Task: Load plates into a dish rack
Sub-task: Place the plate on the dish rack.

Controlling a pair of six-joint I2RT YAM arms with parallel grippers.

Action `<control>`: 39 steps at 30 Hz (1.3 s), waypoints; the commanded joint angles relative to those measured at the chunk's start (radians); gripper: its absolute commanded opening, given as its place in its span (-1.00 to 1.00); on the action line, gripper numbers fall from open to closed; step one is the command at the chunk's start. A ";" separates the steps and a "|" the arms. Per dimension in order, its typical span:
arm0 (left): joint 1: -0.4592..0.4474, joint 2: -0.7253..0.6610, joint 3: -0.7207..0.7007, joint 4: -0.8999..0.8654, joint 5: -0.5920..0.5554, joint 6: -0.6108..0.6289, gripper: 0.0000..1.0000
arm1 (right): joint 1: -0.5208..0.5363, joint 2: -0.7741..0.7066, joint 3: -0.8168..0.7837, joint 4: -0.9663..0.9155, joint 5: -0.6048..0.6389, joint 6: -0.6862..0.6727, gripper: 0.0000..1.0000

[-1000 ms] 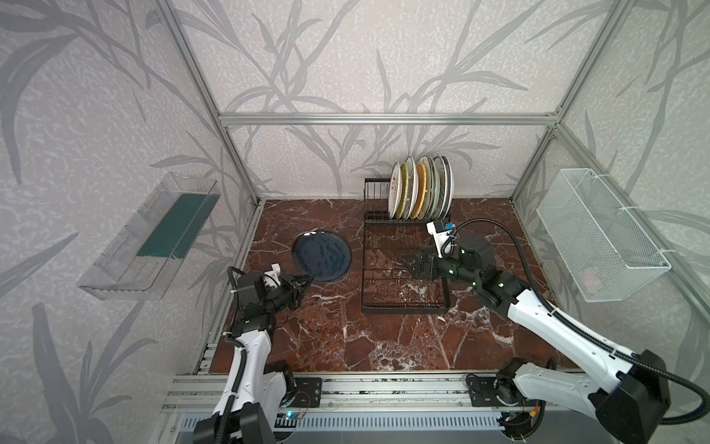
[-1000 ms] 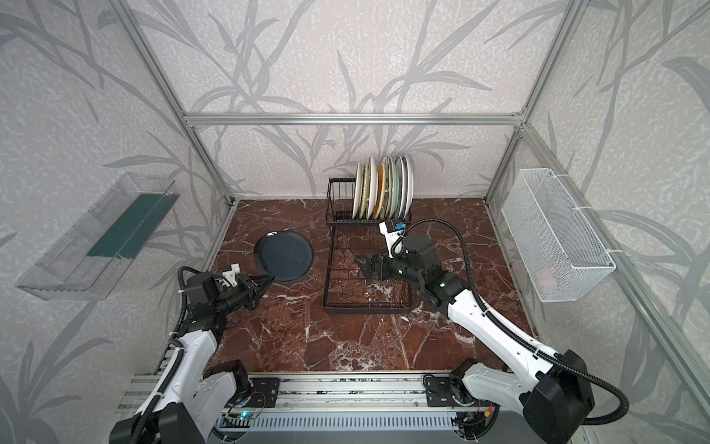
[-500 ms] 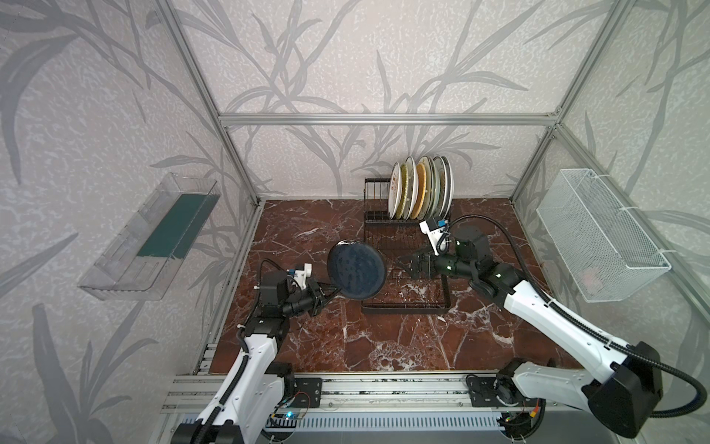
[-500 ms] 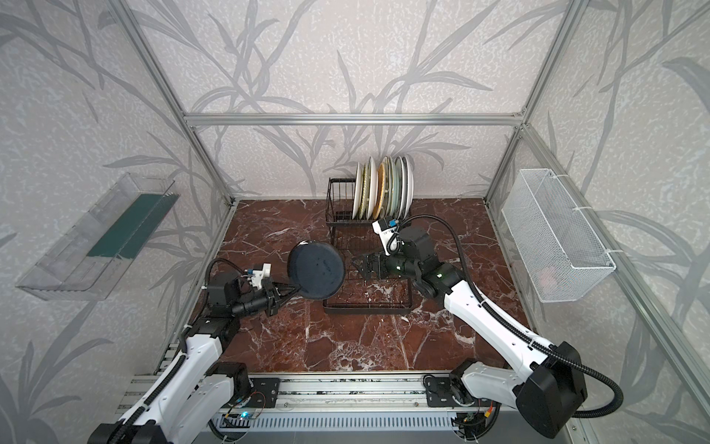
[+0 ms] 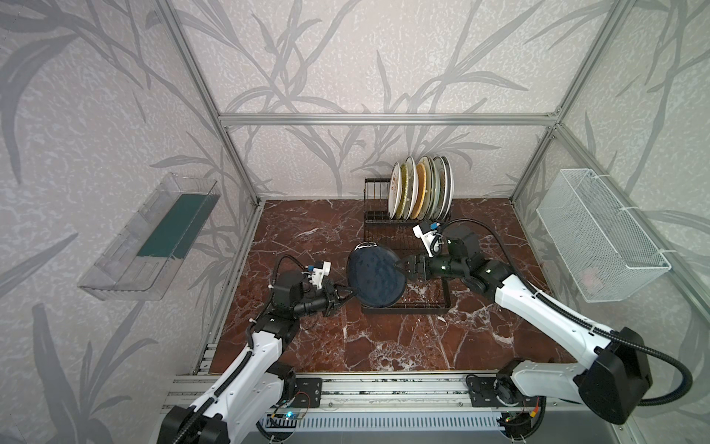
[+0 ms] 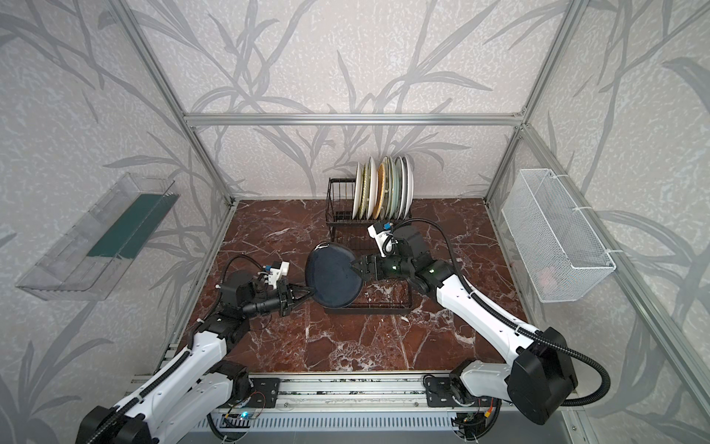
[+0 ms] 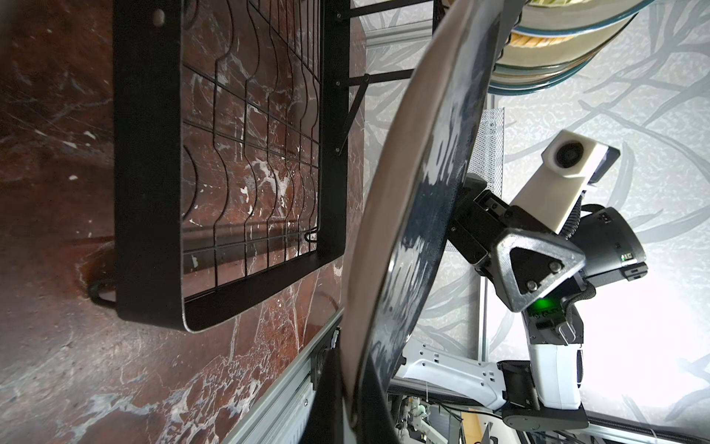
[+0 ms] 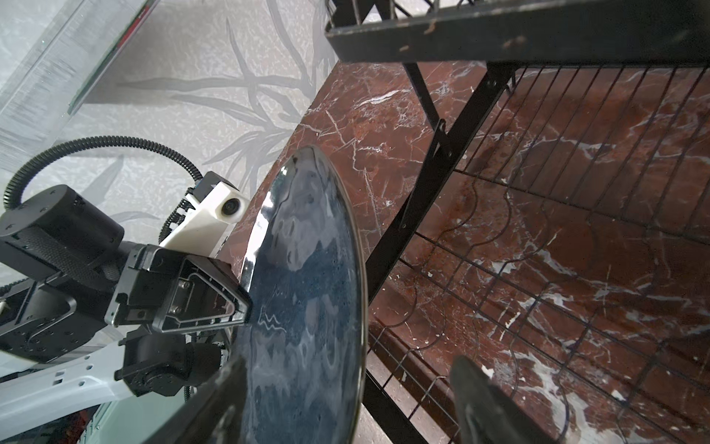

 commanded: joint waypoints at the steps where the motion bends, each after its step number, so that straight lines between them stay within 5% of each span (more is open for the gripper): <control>1: -0.015 -0.013 0.070 0.159 0.018 -0.006 -1.00 | -0.005 0.018 0.046 -0.003 -0.025 0.032 0.49; 16: -0.026 0.013 0.060 0.169 0.004 0.013 -1.00 | -0.014 0.034 -0.012 0.117 -0.105 0.193 -0.33; 39: -0.027 0.080 0.047 0.285 -0.012 -0.023 -1.00 | 0.002 -0.033 -0.131 0.231 -0.109 0.371 -0.57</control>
